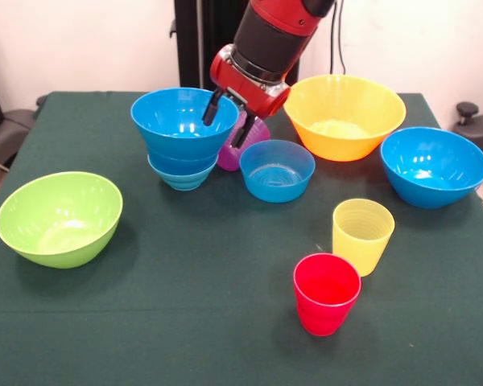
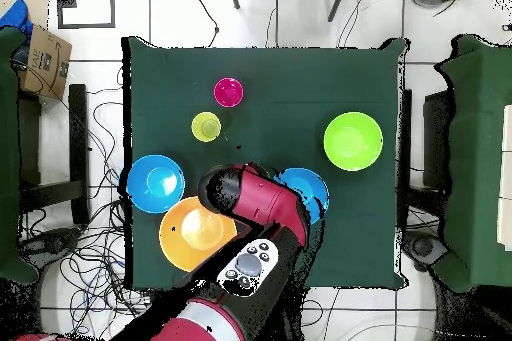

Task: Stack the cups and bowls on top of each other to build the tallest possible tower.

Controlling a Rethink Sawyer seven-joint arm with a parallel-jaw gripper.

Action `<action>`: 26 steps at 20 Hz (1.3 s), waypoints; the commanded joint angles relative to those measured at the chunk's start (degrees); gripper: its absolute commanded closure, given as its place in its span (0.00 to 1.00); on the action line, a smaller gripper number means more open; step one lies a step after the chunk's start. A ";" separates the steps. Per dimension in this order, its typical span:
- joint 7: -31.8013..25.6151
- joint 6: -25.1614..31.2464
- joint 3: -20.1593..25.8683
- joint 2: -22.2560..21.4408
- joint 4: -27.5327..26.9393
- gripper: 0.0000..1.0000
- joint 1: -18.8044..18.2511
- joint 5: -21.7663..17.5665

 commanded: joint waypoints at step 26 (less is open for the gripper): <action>4.37 12.80 8.52 -5.81 0.57 0.00 -1.97 -1.97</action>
